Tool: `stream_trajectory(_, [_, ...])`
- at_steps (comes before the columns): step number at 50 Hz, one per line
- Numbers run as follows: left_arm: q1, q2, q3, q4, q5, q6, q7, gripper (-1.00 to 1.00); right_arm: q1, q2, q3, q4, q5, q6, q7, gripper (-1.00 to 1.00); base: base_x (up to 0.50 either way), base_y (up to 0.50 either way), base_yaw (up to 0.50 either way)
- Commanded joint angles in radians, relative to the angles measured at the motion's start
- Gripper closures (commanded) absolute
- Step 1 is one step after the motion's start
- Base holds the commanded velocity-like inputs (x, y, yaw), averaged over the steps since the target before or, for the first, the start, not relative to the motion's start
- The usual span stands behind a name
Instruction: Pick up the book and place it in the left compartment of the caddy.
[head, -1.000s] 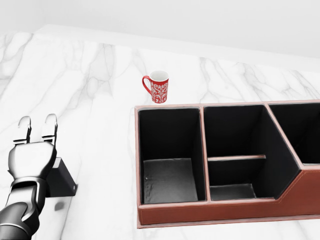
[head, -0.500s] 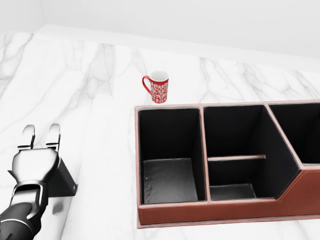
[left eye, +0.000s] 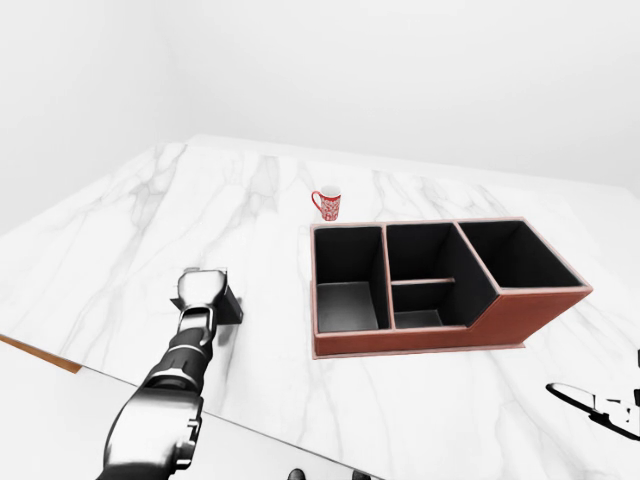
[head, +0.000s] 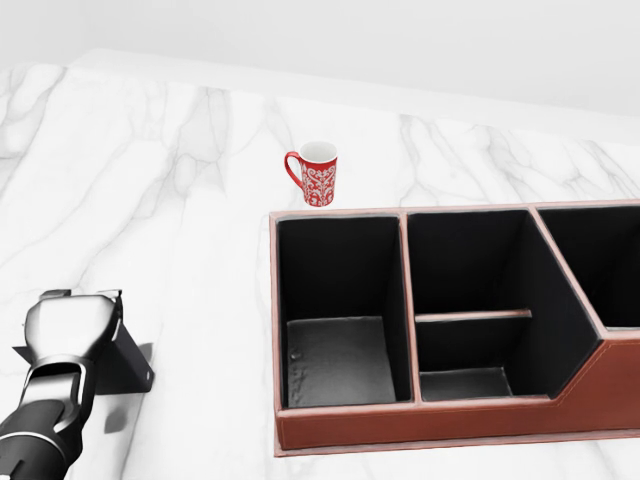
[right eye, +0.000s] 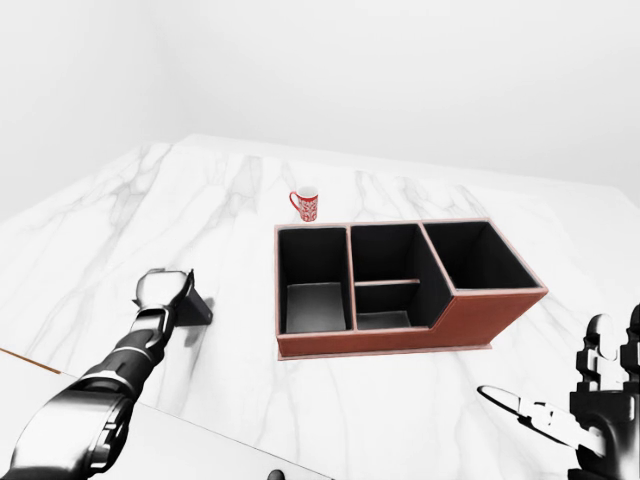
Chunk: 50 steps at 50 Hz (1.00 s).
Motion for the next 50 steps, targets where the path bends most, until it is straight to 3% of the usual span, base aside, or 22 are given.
stream_trajectory(1, [0.027, -0.005, -0.023, 0.041, -0.035, 0.000, 0.047, 1.00, 0.000, -0.001, 0.003, 0.003, -0.003, -0.004, -0.002, -1.00, 0.00, 0.00, 0.00])
stream_trajectory(7, [0.030, -0.003, -0.022, 0.040, -0.045, 0.000, 0.055, 1.00, 0.001, -0.001, 0.002, -0.009, -0.003, 0.007, -0.004, -1.00, 0.00, 0.00, 0.00])
stream_trajectory(21, [0.041, 0.021, -0.007, -0.127, -0.085, -0.005, 0.055, 1.00, -0.001, 0.000, 0.005, 0.011, -0.007, -0.011, 0.000, -1.00, 0.00, 0.00, 0.00])
stream_trajectory(24, [0.090, 0.024, -0.012, -0.265, -0.044, 0.000, 0.055, 1.00, 0.000, -0.001, 0.005, 0.015, -0.004, -0.013, 0.000, -1.00, 0.00, 0.00, 0.00])
stream_trajectory(30, [0.212, 0.023, 0.031, -0.545, 0.026, 0.000, 0.055, 1.00, 0.000, -0.001, 0.006, 0.015, -0.003, -0.012, -0.002, -1.00, 0.00, 0.00, 0.00])
stream_trajectory(44, [0.393, -0.017, 0.112, -1.029, 0.155, 0.000, 0.055, 1.00, 0.002, 0.001, 0.007, 0.010, -0.005, -0.010, -0.004, -1.00, 0.00, 0.00, 0.00])
stream_trajectory(48, [0.442, -0.033, 0.132, -1.159, 0.187, 0.000, 0.055, 1.00, -0.001, -0.003, 0.011, 0.025, -0.007, -0.022, -0.004, -1.00, 0.00, 0.00, 0.00])
stream_trajectory(49, [0.493, -0.042, 0.137, -1.288, 0.200, 0.000, 0.015, 1.00, 0.001, -0.003, 0.011, 0.015, -0.006, -0.015, -0.006, -1.00, 0.00, 0.00, 0.00])
stream_trajectory(50, [0.501, -0.051, 0.146, -1.314, 0.208, 0.000, 0.002, 1.00, 0.003, -0.002, 0.010, 0.009, -0.005, -0.011, -0.006, -1.00, 0.00, 0.00, 0.00])
